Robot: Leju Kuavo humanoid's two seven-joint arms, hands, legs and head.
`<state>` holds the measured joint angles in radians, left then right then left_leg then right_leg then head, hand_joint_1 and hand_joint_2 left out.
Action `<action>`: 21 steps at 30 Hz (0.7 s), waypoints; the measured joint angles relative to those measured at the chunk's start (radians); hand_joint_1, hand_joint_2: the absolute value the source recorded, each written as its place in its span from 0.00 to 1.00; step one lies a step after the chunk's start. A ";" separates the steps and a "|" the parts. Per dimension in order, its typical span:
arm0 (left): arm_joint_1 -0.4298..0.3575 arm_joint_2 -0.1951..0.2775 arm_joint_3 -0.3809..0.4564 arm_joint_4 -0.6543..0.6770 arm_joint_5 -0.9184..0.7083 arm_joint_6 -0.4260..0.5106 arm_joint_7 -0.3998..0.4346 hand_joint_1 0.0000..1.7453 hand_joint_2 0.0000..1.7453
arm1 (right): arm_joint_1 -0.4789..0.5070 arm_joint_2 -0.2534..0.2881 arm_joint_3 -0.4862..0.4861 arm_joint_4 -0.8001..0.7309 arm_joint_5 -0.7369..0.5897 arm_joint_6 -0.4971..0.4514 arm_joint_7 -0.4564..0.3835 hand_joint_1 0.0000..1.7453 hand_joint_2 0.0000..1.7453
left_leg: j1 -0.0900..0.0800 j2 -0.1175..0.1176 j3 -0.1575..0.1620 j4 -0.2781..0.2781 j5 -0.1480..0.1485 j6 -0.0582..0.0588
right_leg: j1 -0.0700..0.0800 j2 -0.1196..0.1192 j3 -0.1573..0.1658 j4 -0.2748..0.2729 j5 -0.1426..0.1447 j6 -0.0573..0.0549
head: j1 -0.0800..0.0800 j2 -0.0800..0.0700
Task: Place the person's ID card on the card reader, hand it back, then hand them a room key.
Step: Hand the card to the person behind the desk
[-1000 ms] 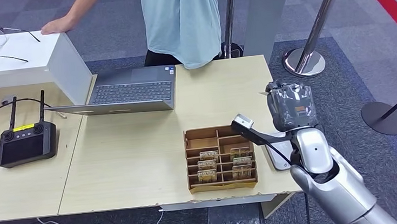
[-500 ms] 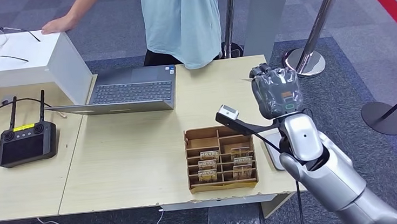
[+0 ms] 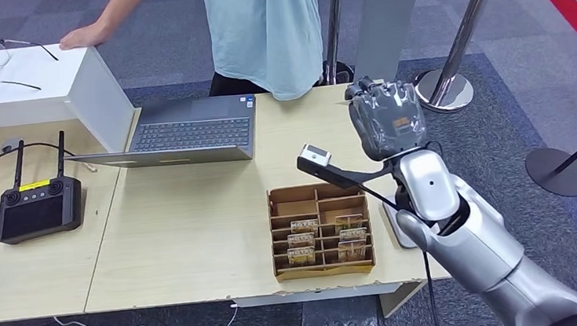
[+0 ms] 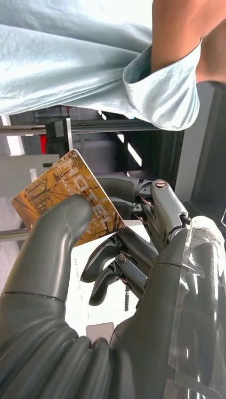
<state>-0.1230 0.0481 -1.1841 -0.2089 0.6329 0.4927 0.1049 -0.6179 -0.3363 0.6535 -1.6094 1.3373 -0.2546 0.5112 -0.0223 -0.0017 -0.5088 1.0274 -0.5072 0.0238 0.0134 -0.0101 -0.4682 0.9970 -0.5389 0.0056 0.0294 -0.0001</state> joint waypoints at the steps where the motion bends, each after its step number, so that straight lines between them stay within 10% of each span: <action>1: 0.000 -0.001 0.000 0.000 0.000 -0.001 0.002 0.00 1.00 | -0.003 0.000 0.004 0.000 -0.001 0.001 0.000 1.00 1.00 | 0.000 0.000 0.000 0.000 0.000 0.000 | 0.000 0.000 0.000 0.000 0.000 0.000 | 0.000 0.000; 21: 0.001 -0.007 0.000 0.000 -0.030 -0.037 0.035 0.00 1.00 | -0.018 -0.006 0.047 -0.001 -0.020 0.027 0.032 1.00 1.00 | 0.000 0.000 0.000 0.000 0.000 0.000 | 0.000 0.000 0.000 0.000 0.000 0.000 | 0.000 0.000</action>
<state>-0.1219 0.0412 -1.1845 -0.2087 0.6027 0.4552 0.1404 -0.6355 -0.3427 0.7006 -1.6102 1.3176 -0.2275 0.5429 -0.0223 -0.0016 -0.5086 1.0274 -0.5072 0.0238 0.0133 -0.0101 -0.4684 0.9969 -0.5389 0.0056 0.0294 0.0000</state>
